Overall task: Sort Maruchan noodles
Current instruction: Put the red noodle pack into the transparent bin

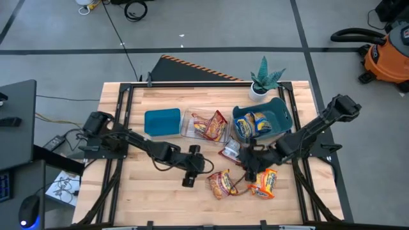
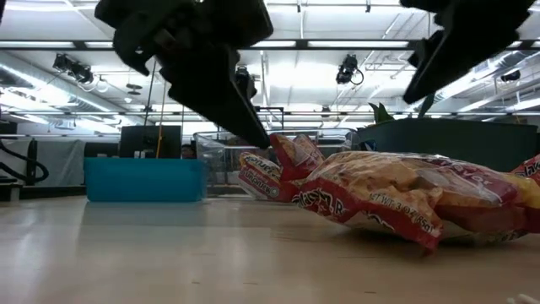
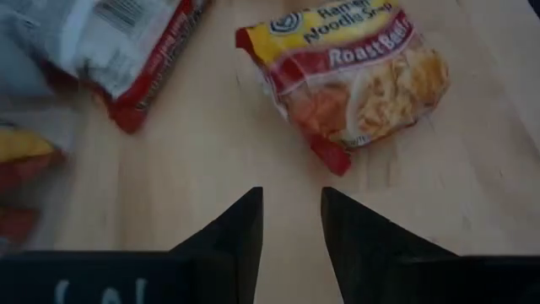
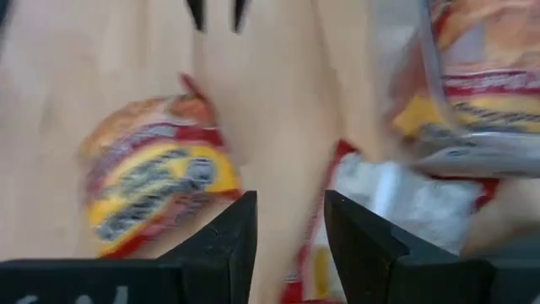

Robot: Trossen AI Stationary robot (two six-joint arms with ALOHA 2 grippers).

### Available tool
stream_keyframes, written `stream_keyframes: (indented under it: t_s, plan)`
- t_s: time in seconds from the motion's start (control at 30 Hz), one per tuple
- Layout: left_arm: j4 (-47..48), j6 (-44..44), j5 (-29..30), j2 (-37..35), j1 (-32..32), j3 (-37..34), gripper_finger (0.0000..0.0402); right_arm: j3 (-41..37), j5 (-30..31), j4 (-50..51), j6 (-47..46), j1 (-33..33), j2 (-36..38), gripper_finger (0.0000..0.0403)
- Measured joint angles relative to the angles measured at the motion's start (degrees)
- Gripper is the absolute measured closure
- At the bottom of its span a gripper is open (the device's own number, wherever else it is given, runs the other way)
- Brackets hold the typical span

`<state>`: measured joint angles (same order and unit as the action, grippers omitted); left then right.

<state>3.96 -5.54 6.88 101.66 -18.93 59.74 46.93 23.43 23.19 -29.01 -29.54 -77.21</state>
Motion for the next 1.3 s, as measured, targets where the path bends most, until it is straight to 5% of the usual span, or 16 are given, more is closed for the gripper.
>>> stream_keyframes:
  t_s: [0.27,0.87,1.1,1.3]
  plan:
    - [-4.44,-13.33,-1.70,3.48,-0.54,0.00,0.0275,-0.01,10.96,2.35,-9.71,-8.46,-0.64,0.0258]
    - [-16.75,-11.60,6.00,9.83,-3.06,0.05,0.0210,-0.14,27.47,2.93,-11.34,-11.33,-2.40,0.0258]
    - [-17.28,-12.03,4.71,10.83,-1.95,-0.06,0.0252,-0.13,31.19,0.72,-9.83,-11.39,-2.34,0.0258]
    - [-17.37,-11.80,4.20,10.68,-1.65,-0.02,0.0334,-0.15,32.92,0.41,-9.81,-11.39,-2.34,0.0258]
